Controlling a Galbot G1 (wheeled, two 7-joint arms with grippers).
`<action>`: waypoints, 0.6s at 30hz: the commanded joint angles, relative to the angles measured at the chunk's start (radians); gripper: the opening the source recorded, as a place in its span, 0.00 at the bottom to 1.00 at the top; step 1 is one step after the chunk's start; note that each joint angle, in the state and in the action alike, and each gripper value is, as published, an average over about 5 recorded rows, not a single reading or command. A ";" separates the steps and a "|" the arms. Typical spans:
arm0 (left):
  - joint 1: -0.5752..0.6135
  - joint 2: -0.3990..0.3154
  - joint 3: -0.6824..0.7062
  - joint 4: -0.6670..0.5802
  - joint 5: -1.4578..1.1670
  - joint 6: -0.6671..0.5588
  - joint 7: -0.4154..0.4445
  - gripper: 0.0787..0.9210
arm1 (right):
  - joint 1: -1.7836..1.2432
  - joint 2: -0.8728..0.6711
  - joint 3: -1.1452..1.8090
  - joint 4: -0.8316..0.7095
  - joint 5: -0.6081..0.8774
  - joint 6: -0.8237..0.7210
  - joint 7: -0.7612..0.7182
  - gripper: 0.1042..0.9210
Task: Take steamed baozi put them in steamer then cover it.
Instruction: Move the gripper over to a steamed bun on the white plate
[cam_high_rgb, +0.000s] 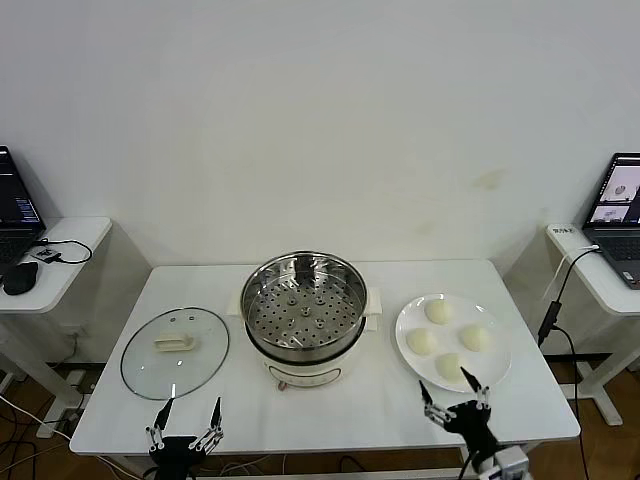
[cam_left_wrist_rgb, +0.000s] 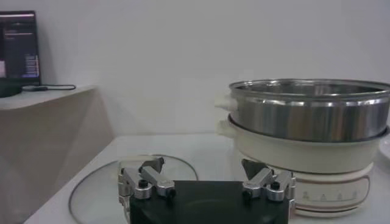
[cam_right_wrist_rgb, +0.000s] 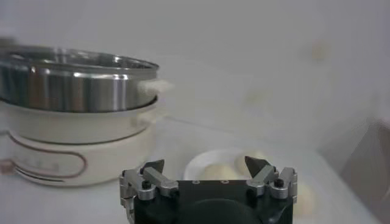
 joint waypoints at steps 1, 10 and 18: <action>-0.022 -0.001 -0.005 -0.012 0.056 0.020 0.023 0.88 | 0.192 -0.260 0.067 -0.083 -0.207 -0.050 -0.069 0.88; 0.001 -0.025 -0.015 -0.022 0.093 -0.003 0.025 0.88 | 0.566 -0.501 -0.186 -0.307 -0.379 -0.028 -0.294 0.88; 0.009 -0.038 -0.021 -0.023 0.111 -0.013 0.025 0.88 | 1.027 -0.610 -0.606 -0.554 -0.357 0.017 -0.600 0.88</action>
